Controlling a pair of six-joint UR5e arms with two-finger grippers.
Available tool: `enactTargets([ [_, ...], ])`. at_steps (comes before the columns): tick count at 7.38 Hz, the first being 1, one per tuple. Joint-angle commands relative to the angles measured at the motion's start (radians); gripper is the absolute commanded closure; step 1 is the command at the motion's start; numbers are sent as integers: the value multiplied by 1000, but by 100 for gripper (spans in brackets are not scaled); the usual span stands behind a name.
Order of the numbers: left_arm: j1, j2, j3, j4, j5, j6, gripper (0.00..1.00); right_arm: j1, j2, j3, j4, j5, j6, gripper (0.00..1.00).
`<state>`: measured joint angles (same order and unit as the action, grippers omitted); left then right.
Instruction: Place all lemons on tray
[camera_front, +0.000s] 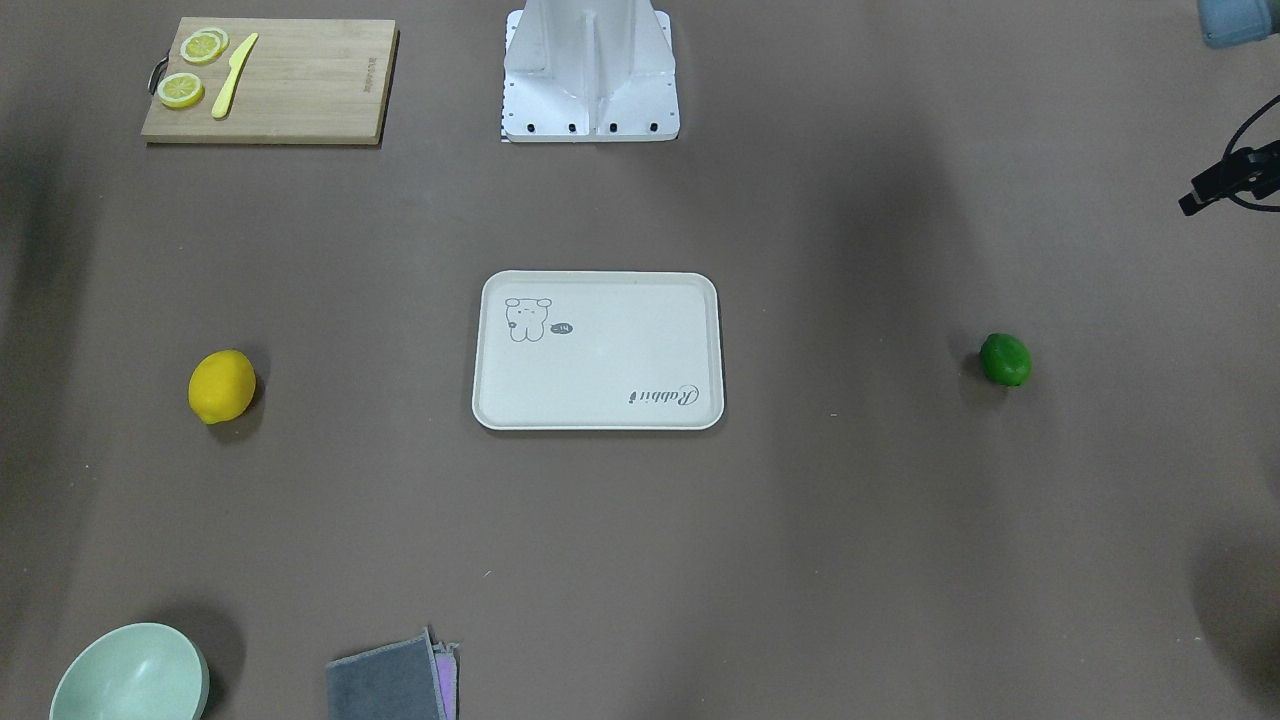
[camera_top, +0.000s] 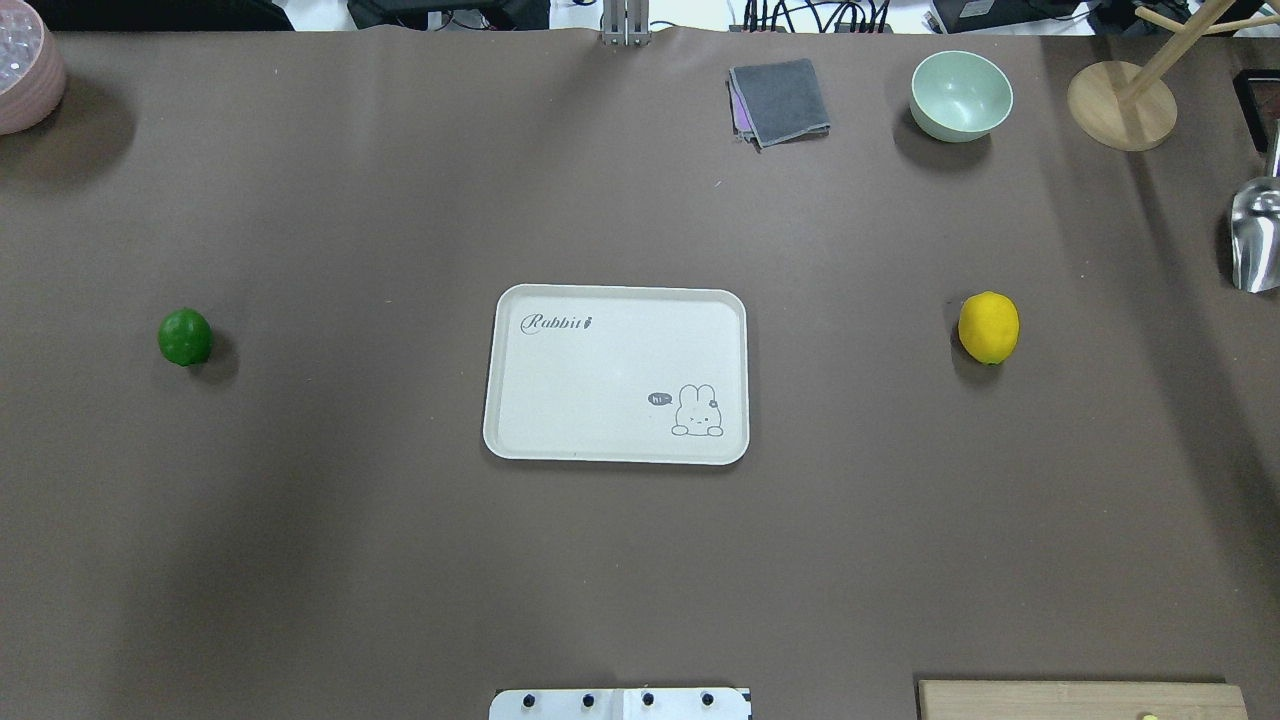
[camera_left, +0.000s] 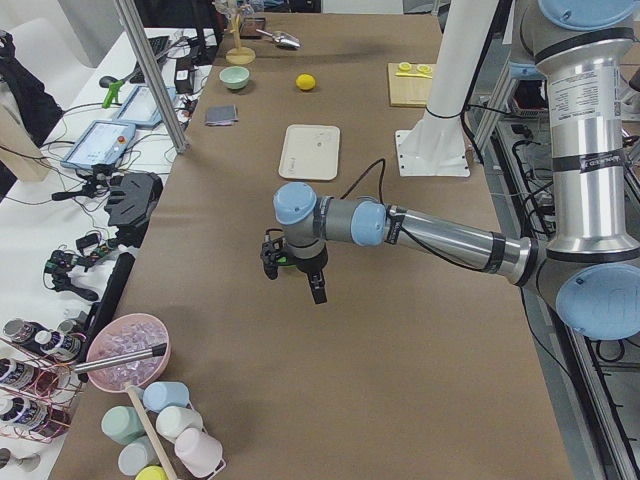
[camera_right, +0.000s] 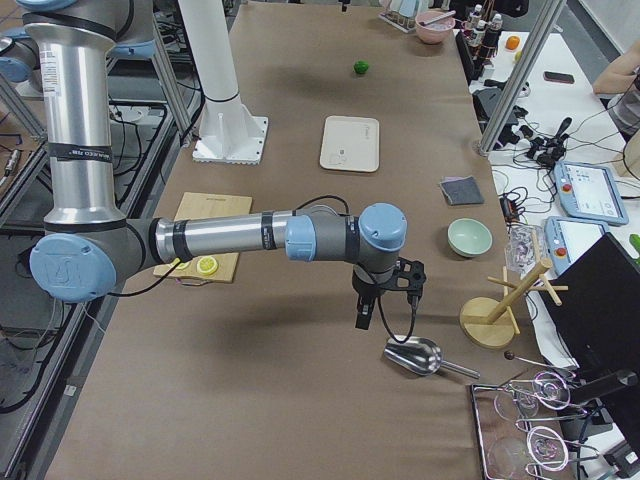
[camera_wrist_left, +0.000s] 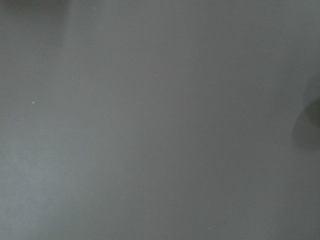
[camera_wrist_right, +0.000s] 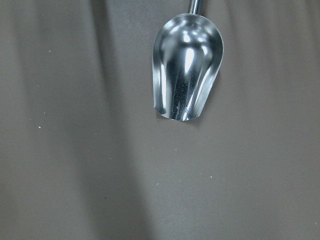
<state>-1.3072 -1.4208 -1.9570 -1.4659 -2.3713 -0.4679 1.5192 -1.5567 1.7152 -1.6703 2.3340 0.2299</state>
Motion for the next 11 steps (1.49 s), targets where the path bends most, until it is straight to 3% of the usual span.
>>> enactTargets([
  [1, 110, -33, 16, -103, 12, -131, 1, -78, 46, 12, 1, 28, 109, 1],
  [4, 261, -170, 72, -106, 69, -285, 1, -187, 125, 11, 3, 34, 175, 1],
  [7, 281, -292, 220, -117, 72, -278, 1, -313, 193, 3, 3, 27, 221, 2],
  [8, 298, -293, 263, -196, 81, -291, 2, -357, 219, -2, 6, 27, 267, 2],
  [11, 342, -299, 315, -267, 124, -313, 2, -477, 231, -55, 165, 5, 406, 3],
])
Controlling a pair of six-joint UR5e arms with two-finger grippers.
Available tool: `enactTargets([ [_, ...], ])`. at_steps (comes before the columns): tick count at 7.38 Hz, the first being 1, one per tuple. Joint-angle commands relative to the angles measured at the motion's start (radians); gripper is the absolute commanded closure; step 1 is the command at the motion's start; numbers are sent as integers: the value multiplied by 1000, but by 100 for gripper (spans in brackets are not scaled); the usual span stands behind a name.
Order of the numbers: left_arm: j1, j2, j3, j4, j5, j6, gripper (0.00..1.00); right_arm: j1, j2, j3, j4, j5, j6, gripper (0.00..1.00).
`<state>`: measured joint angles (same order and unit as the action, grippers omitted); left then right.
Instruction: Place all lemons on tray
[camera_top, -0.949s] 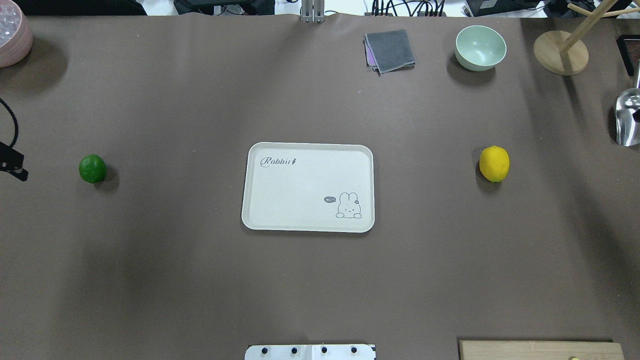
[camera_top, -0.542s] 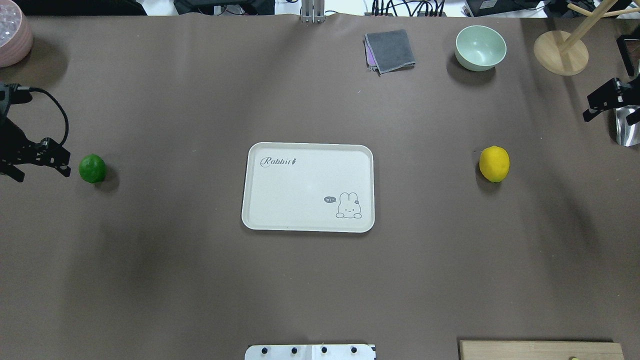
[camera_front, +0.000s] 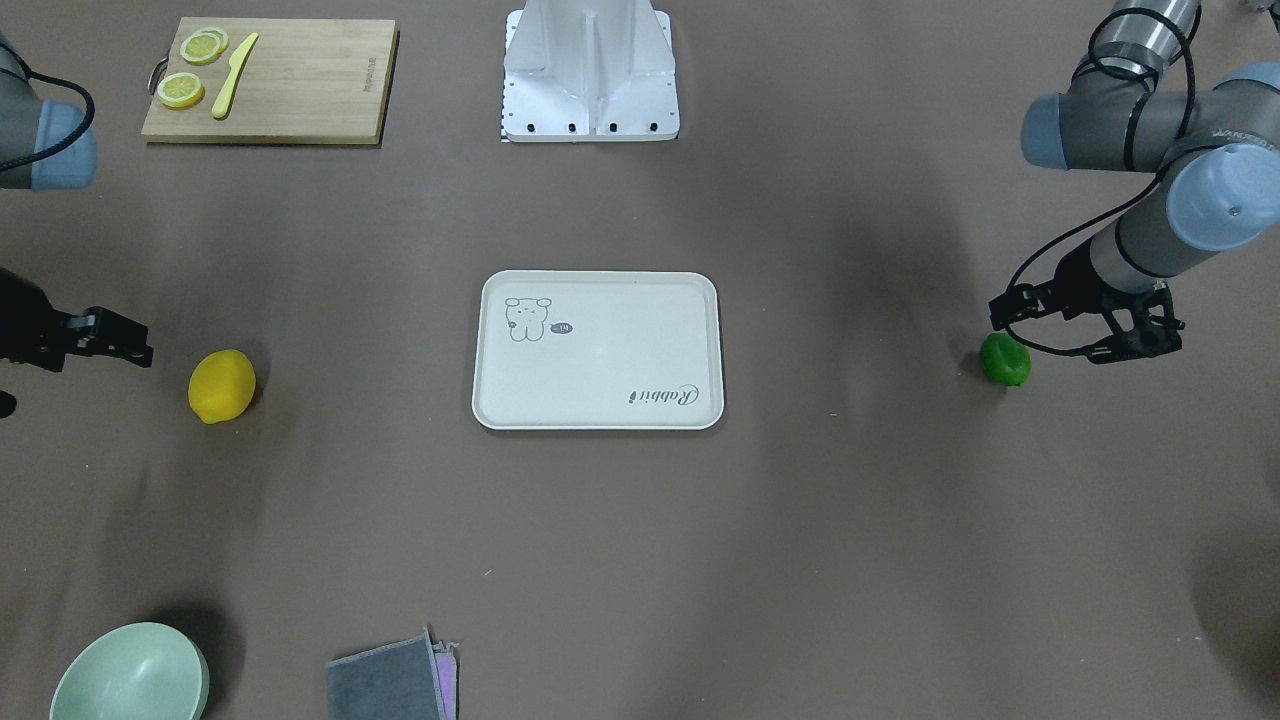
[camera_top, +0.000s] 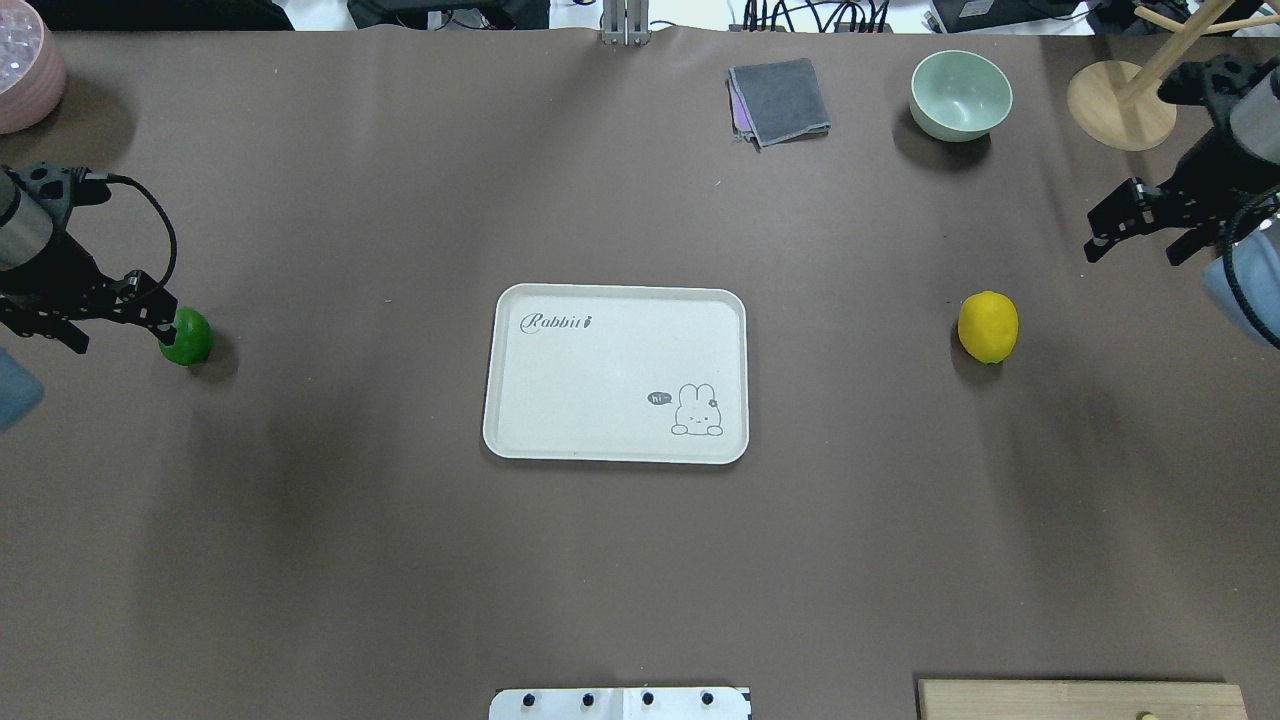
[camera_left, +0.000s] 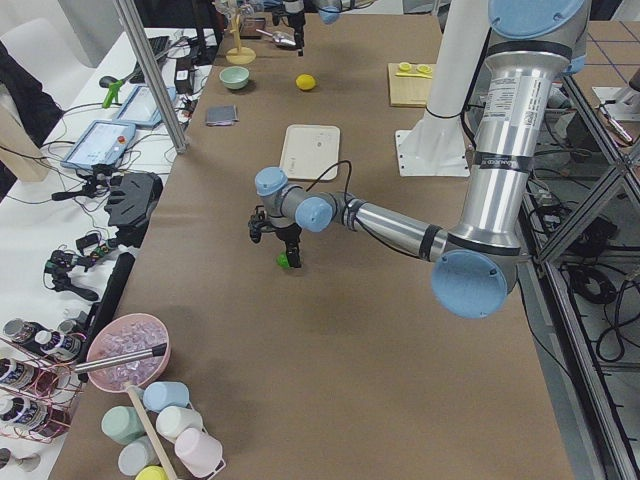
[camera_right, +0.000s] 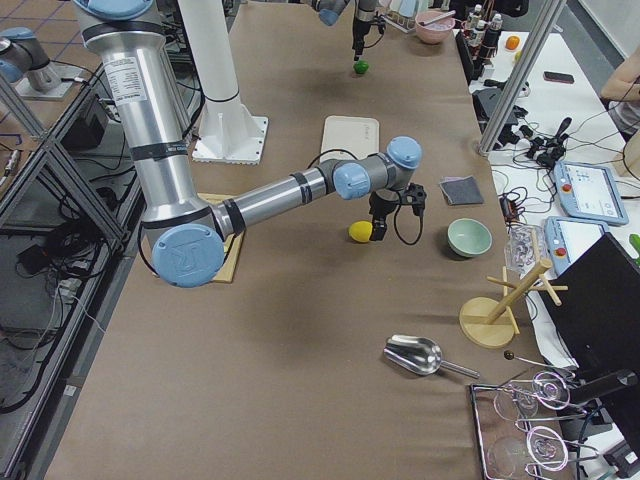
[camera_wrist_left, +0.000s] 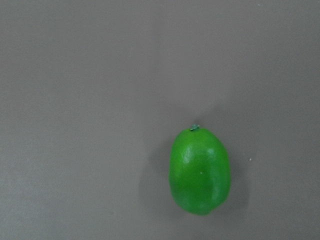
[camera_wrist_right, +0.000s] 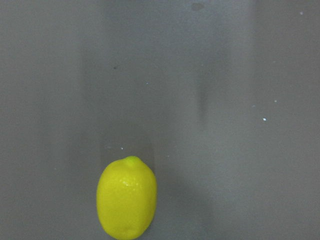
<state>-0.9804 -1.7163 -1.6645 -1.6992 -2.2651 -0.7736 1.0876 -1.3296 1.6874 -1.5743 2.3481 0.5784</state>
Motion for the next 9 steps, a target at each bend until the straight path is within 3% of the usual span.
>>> enactTargets([
  [1, 16, -3, 31, -39, 18, -7, 2, -57, 7, -52, 107, -15, 60, 4],
  [5, 17, -45, 87, -62, 13, -16, 5, -100, 62, -122, 143, -23, 63, 5],
  [7, 17, -46, 95, -63, 9, -18, 17, -110, 64, -175, 190, -23, 63, 5],
  [8, 17, -45, 103, -92, 7, -21, 28, -121, 66, -176, 195, -26, 63, 6],
  [9, 17, -43, 104, -105, 7, -26, 51, -133, 66, -178, 195, -44, 63, 6],
])
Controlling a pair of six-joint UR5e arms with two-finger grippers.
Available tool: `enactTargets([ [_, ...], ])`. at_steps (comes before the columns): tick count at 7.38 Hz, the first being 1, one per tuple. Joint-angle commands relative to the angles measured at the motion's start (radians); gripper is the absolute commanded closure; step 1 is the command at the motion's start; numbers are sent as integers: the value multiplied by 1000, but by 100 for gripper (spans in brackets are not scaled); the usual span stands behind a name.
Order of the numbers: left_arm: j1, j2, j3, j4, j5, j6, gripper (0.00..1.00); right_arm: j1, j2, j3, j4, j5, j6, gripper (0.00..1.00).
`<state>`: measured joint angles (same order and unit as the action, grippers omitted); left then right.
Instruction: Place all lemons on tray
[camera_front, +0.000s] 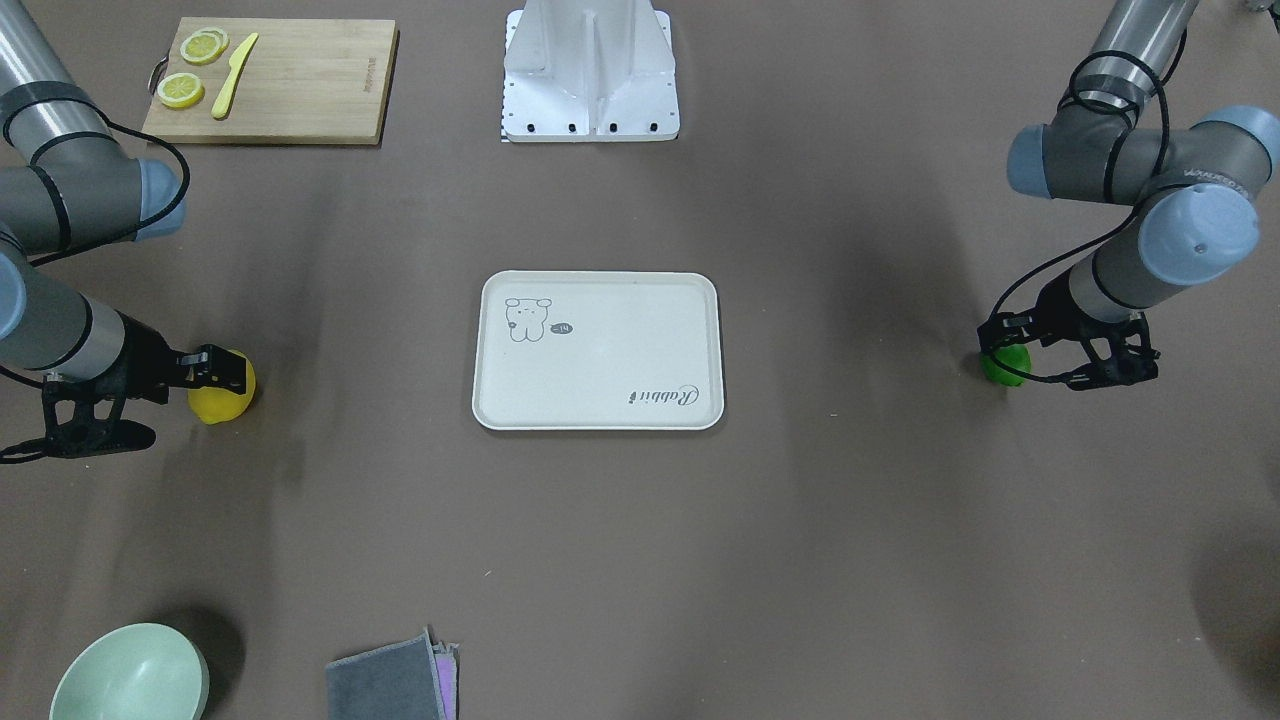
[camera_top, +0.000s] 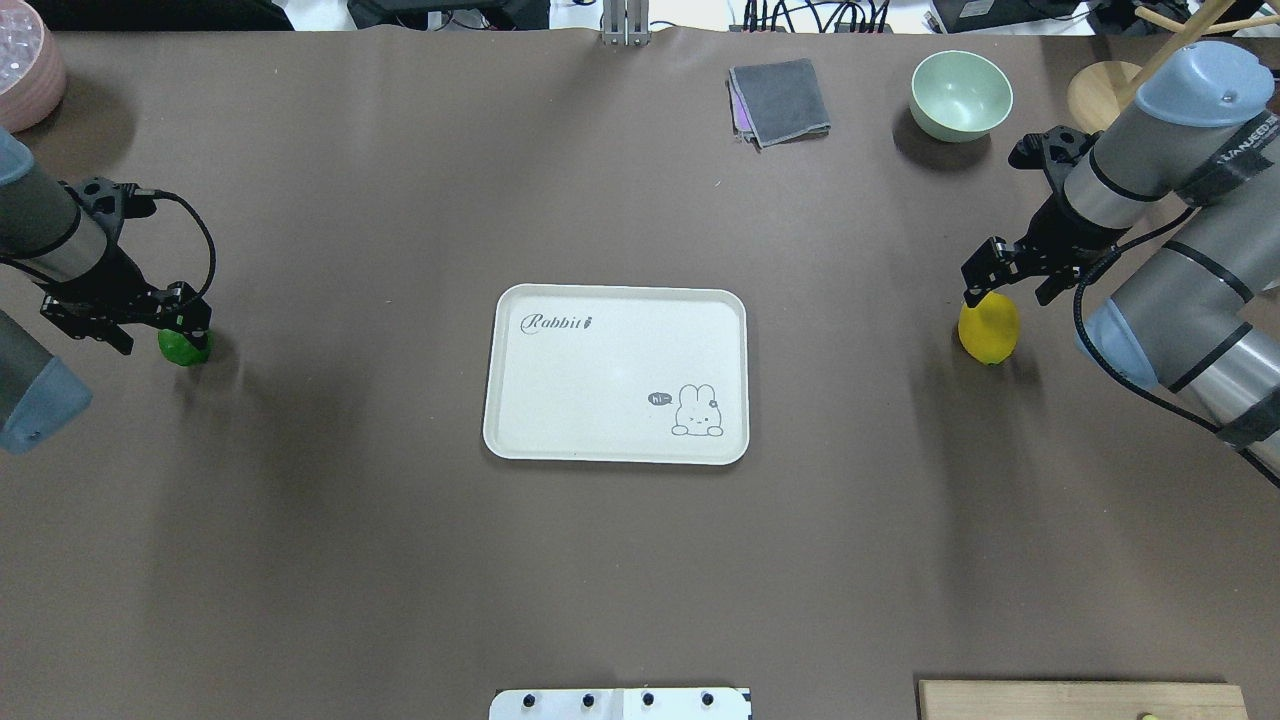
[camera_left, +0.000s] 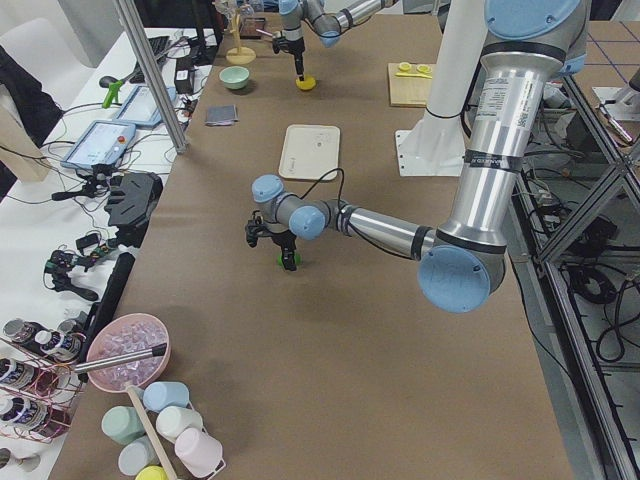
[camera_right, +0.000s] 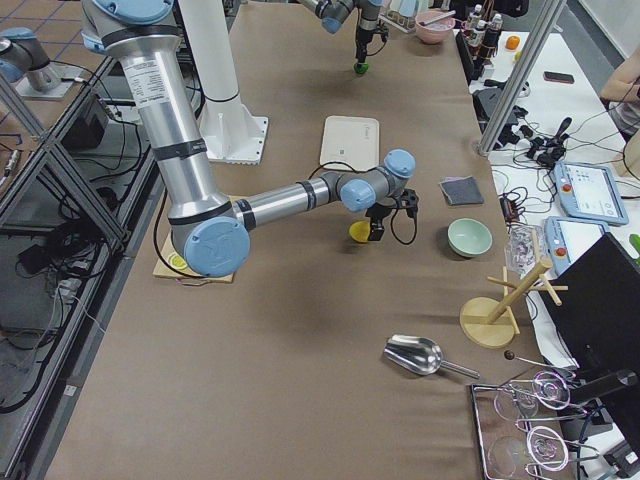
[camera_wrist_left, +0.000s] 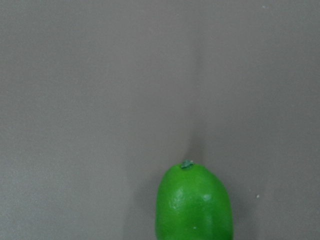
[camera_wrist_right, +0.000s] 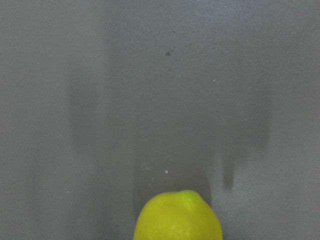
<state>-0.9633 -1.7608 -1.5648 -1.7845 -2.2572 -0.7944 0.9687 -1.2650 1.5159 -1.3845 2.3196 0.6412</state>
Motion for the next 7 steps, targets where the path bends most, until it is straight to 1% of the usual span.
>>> enactTargets([
  [1, 0, 6, -1, -19, -1, -8, 59, -19, 18, -32, 7, -20, 0, 6],
  [2, -2, 9, -12, -19, -4, -5, 72, -25, 21, -42, 7, -22, -1, 6],
  [3, -8, 18, -30, -18, -57, 0, 100, -30, 21, -48, 7, -22, -1, 10],
  [4, -24, 26, -58, -9, -73, 3, 100, -31, 21, -55, 13, -22, -1, 17],
  [5, -37, 78, -114, -6, -74, 7, 100, -31, 15, -87, 69, -16, -1, 23],
  [6, -72, 90, -142, 5, -111, 38, 100, -31, 9, -118, 123, -13, -1, 37],
  [7, -142, 122, -159, 55, -137, 138, 100, -31, 10, -115, 130, 9, 2, 63],
])
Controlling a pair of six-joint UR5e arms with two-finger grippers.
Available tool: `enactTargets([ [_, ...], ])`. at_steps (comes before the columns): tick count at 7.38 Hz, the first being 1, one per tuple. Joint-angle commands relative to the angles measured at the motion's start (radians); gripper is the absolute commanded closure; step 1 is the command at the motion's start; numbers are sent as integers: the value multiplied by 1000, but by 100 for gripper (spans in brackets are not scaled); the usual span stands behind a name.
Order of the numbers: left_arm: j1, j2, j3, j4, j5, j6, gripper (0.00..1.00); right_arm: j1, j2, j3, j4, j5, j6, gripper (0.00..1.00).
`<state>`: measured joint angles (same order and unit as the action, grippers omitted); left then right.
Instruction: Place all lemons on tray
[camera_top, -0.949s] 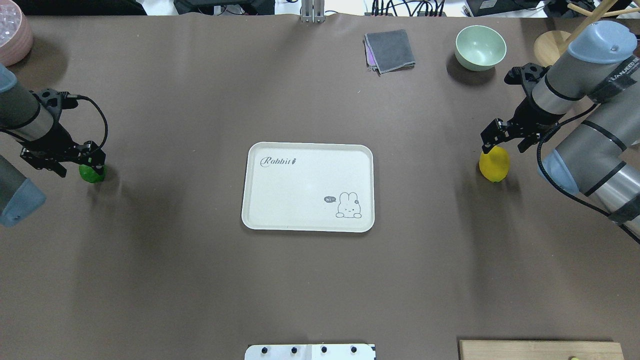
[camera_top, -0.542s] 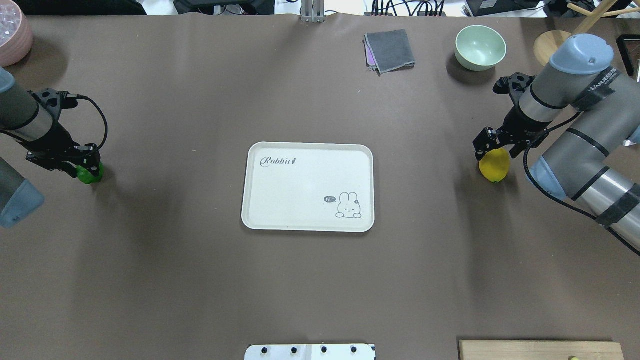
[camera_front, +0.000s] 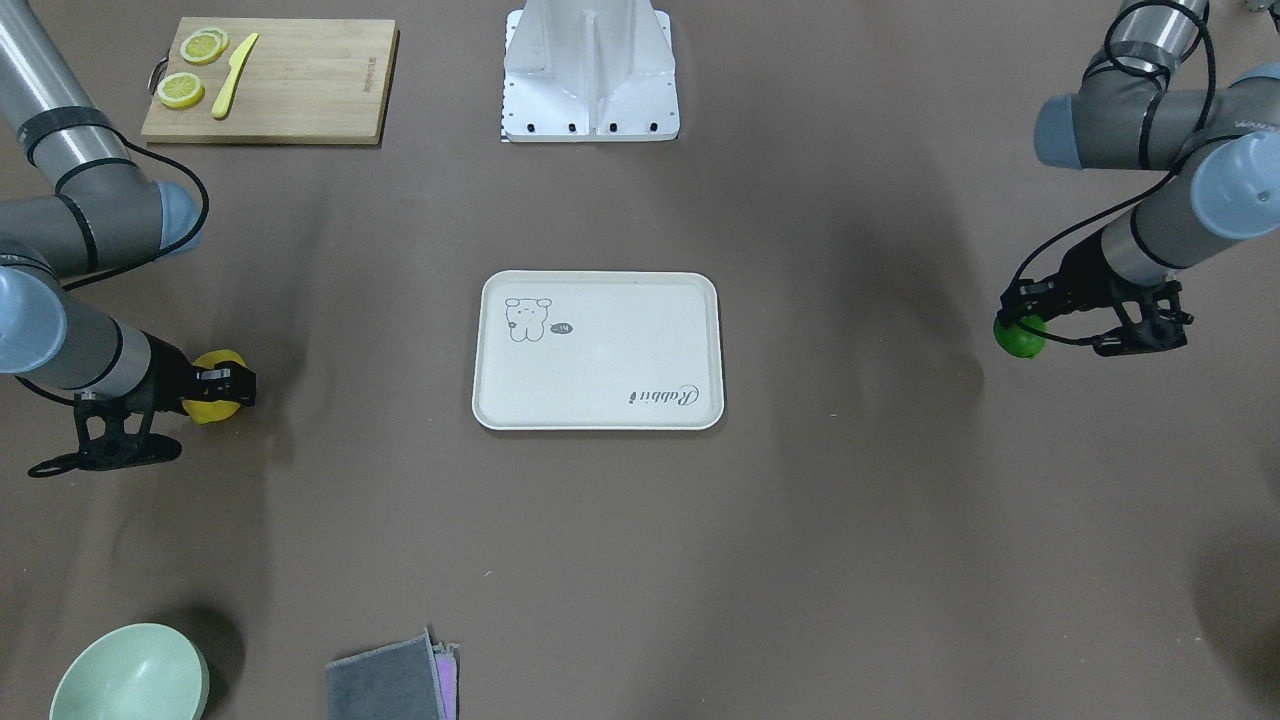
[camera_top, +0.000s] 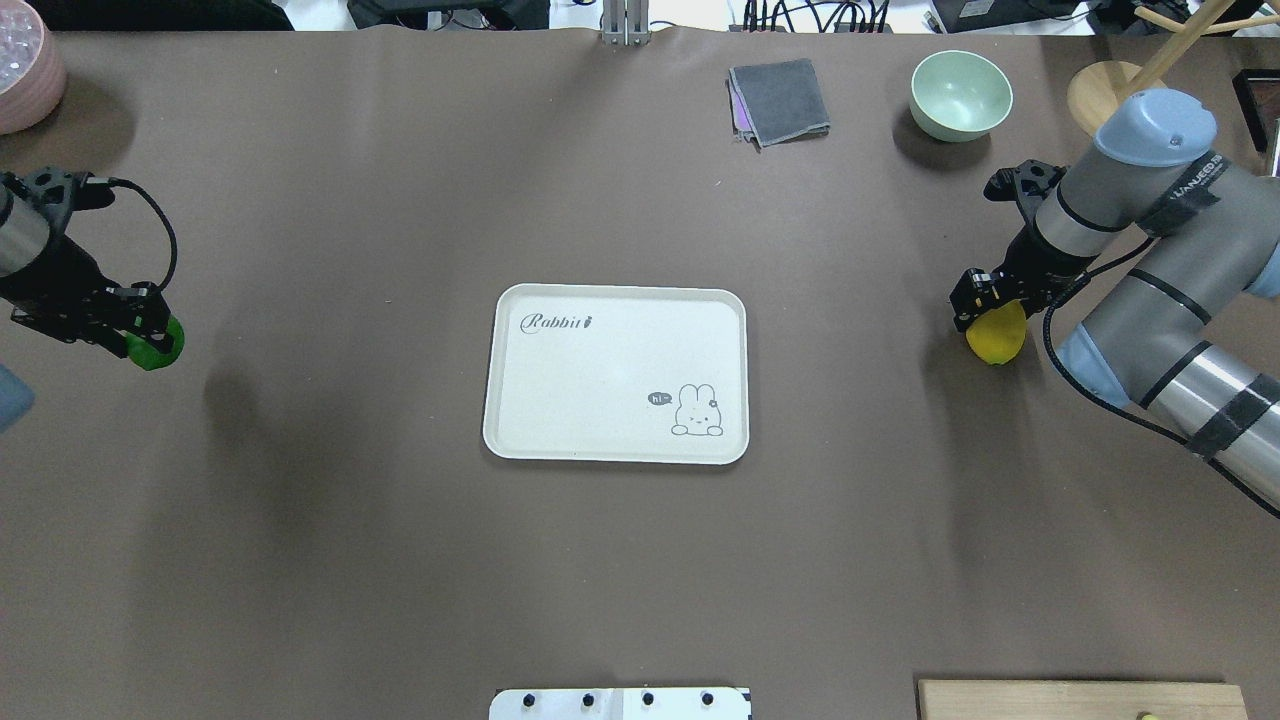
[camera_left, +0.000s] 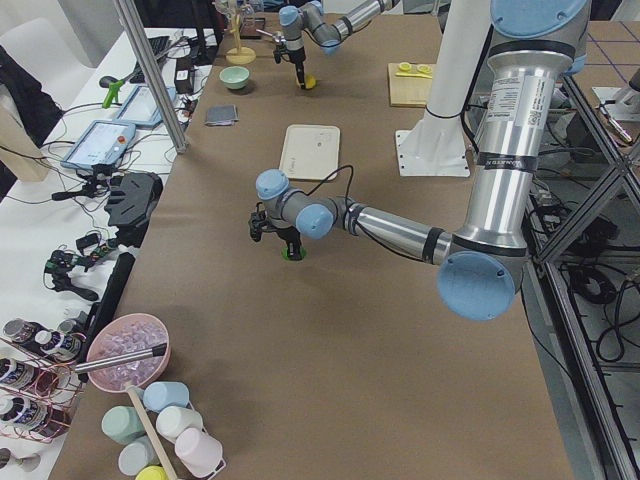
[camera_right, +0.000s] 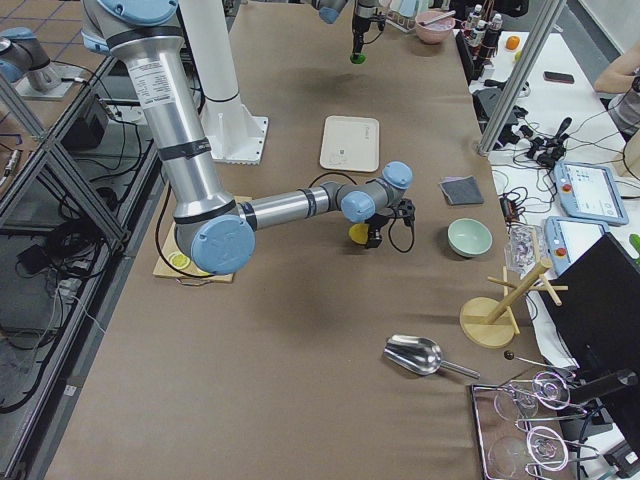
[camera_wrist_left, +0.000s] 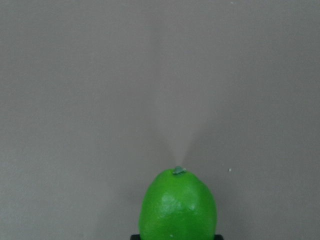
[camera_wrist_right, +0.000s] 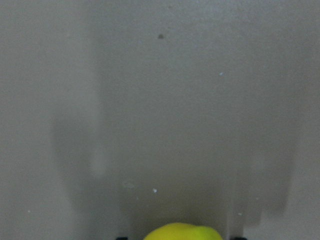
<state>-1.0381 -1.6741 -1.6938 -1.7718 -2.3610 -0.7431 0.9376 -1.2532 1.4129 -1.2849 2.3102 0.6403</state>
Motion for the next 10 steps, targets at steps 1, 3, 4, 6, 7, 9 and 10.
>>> enactTargets([
  [1, -110, 95, -84, 95, -35, 208, 100, 4, 1, -8, 29, 58, 13, 71],
  [3, -190, 158, -211, 231, -37, 252, 100, 13, 9, 14, 30, 109, 71, 79],
  [4, -245, 155, -262, 306, -37, 263, 100, 12, 11, 53, 29, 109, 75, 79],
  [6, -253, 163, -375, 415, -37, 251, 100, -28, 68, 141, 30, 74, 82, 78],
  [7, -252, 163, -417, 455, -37, 248, 100, -55, 113, 152, 16, 43, 141, 78],
  [9, -234, 120, -451, 508, -44, 152, 100, -108, 159, 152, 21, 3, 382, 78],
  [10, -194, 46, -428, 509, -44, 64, 100, -141, 201, 152, 26, -9, 524, 78],
])
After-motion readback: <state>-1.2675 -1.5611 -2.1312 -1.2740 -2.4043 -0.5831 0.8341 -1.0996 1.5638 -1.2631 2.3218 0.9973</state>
